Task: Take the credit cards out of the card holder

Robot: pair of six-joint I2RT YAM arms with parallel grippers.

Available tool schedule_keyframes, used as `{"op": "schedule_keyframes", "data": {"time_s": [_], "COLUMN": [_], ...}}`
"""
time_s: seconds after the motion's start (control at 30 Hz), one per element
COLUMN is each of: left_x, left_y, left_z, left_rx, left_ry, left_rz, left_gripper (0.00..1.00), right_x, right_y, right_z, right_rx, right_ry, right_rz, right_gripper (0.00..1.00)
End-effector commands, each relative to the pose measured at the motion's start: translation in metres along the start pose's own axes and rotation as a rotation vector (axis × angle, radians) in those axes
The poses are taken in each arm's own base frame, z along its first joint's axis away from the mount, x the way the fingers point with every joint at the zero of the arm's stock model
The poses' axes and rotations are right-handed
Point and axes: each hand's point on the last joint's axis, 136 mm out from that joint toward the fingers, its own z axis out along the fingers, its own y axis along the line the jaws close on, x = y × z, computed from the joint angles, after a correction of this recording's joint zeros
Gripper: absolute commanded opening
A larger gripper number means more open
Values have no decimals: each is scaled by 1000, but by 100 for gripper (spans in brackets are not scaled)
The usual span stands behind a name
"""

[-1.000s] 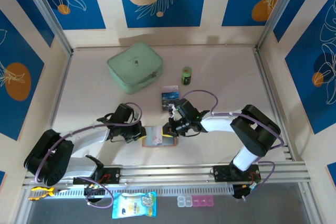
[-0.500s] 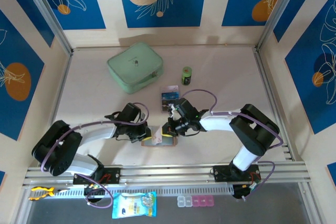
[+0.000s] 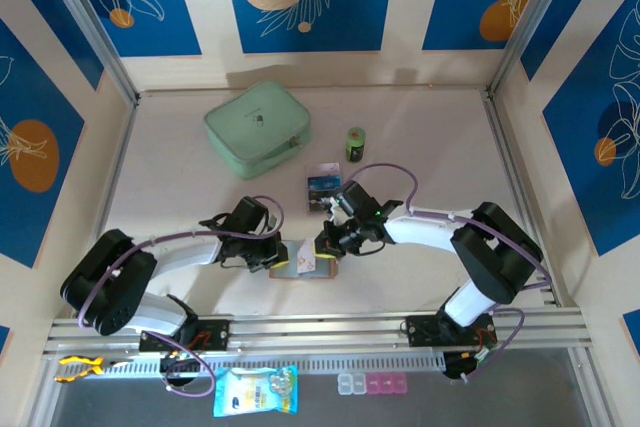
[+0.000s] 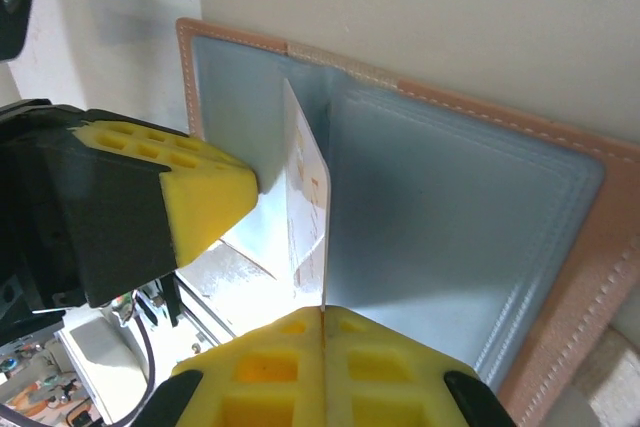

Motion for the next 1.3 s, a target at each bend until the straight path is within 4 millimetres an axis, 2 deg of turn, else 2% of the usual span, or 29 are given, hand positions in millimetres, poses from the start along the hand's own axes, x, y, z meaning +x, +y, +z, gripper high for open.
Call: {"op": "schedule_keyframes", "data": {"time_s": [0.0, 0.3, 0.5, 0.63, 0.87, 1.03, 1.27], "left_x": [6, 7, 7, 8, 8, 7, 1], "left_y": [15, 15, 15, 15, 15, 13, 5], "left_z": [3, 4, 5, 6, 6, 5, -9], "left_rx": [-45, -33, -29, -24, -22, -17, -21], "left_ry": [7, 9, 10, 10, 11, 9, -32], "left_rz": [-21, -23, -27, -29, -28, -25, -2], "left_gripper": [5, 5, 5, 5, 5, 5, 6], "right_x": [6, 7, 7, 6, 6, 6, 4], "right_y": [-1, -1, 6, 9, 6, 6, 16], "right_z": [-11, -9, 2, 9, 14, 11, -10], "right_rx": [46, 126, 141, 155, 186, 193, 196], "right_ry": [27, 51, 62, 61, 51, 40, 10], "right_rz": [-13, -24, -22, -5, 10, 11, -25], "right_gripper": [0, 0, 0, 10, 9, 3, 0]}}
